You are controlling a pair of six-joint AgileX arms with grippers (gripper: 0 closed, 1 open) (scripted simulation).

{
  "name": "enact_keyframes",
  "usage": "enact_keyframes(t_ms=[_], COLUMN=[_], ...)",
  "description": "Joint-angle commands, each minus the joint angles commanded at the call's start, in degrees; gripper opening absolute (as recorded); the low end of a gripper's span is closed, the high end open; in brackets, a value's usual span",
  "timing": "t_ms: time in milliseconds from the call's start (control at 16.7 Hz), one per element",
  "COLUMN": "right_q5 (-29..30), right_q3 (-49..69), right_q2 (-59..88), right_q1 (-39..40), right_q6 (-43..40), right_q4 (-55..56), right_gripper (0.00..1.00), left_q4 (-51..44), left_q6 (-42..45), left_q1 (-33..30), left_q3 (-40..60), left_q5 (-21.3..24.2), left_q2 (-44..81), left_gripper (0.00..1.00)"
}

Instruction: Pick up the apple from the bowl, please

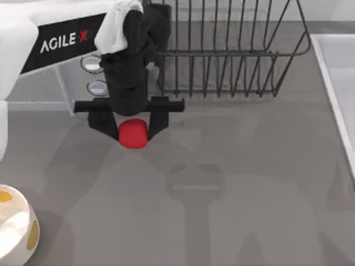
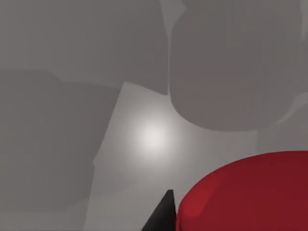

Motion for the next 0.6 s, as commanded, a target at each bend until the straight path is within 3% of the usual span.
enact_keyframes(t_ms=[600], right_q5=[0.0], right_q3=[0.0], right_q2=[0.0], right_q1=[0.0], right_q6=[0.0], right_q4=[0.0], right_gripper=[1.0], left_q4=[0.0], left_q6=[0.0], left_q1=[0.0], left_q3=[0.0], left_q5=[0.0], left_q2=[0.0], left_gripper=[0.98])
